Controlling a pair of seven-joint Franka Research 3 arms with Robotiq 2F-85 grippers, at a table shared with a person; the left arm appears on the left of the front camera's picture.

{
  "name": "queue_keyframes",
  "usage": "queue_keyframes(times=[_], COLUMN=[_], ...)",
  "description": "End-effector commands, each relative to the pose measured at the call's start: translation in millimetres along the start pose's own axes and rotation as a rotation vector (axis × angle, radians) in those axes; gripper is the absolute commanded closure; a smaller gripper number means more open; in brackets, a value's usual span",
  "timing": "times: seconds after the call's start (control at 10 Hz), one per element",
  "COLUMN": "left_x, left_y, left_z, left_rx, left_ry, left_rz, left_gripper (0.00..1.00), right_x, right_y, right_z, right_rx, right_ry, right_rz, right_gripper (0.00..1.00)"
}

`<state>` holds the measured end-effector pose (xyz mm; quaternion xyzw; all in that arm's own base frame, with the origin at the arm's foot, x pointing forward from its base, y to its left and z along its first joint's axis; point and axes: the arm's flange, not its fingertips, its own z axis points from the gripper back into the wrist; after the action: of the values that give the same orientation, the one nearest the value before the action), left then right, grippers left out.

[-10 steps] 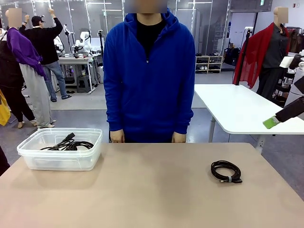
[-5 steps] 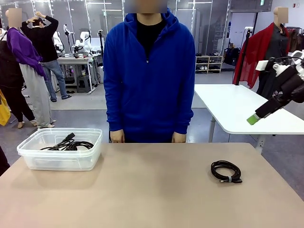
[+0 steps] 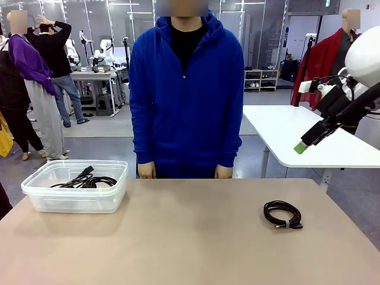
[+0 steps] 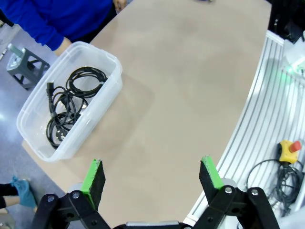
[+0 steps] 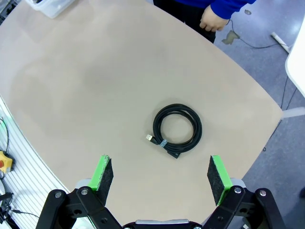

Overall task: Organize and store the cables.
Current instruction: Place the USB Extension Cable into the Organizing box.

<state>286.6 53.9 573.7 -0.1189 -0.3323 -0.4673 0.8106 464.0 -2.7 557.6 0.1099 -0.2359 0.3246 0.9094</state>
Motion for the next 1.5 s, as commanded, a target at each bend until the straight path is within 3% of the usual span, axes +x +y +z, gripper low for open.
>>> queue_keyframes(times=[0.0,0.8,1.4], left_x=[2.0,2.0,2.0], left_y=[-2.0,-2.0,-2.0], left_z=[0.8,0.8,0.8], left_rx=[0.002,0.002,0.002], left_ry=[-0.002,-0.002,-0.002], left_rz=[0.004,0.004,0.004], left_gripper=[0.00,0.00,0.00], right_x=[10.3,14.4,2.8], right_y=[-11.4,-21.7,-9.3], right_z=[-10.0,-43.9,-73.0], right_rx=[0.014,-0.007,0.021], right_ry=[-0.017,0.054,0.150], right_rz=[0.017,0.002,0.101], right_gripper=[0.00,0.00,0.00])
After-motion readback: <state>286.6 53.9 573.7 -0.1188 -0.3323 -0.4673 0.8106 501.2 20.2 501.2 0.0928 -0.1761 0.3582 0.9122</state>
